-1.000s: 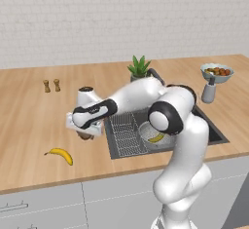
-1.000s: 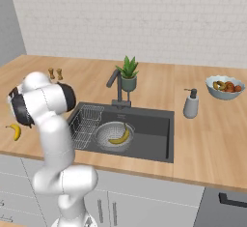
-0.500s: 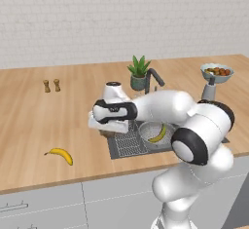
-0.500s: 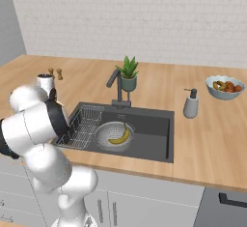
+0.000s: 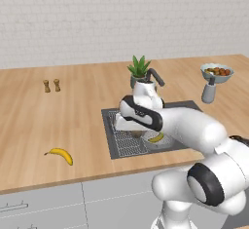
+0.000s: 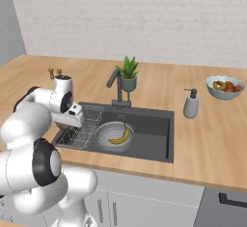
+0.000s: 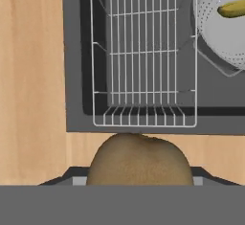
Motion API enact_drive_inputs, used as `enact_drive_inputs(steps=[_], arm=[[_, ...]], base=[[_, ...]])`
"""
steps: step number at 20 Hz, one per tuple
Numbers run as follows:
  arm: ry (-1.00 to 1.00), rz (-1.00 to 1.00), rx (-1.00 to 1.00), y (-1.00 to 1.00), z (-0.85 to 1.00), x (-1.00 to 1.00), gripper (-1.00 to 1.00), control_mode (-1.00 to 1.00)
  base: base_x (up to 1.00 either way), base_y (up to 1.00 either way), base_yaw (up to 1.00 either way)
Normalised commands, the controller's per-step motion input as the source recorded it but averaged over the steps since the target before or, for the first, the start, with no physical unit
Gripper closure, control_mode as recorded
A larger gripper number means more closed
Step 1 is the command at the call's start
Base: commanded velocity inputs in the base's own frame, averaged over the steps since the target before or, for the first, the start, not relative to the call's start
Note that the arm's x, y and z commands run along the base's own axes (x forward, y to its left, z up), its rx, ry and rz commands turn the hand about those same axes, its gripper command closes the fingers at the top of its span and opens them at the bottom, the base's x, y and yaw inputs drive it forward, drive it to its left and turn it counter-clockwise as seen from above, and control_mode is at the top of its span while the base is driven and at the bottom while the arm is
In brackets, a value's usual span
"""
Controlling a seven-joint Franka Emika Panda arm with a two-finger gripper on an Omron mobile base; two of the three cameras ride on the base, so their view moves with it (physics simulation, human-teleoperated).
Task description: Put the colander in the sink, put the kiwi, banana, banana in the colander, and turn on the sink faucet and pour water over the colander.
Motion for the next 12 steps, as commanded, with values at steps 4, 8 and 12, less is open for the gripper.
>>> enact_drive_inputs(steps=[4,8,12], arm=[[0.0,0.25,0.0,-0.9,0.19,-0.13,1.0,-1.0],[0.0,0.23,0.0,-0.9,0.11,0.0,1.0,-1.0],[0.0,0.21,0.04,-0.9,0.04,0.0,1.0,-1.0]], base=[[0.0,0.0,0.0],[0.0,0.0,0.0],[0.0,0.0,0.0]])
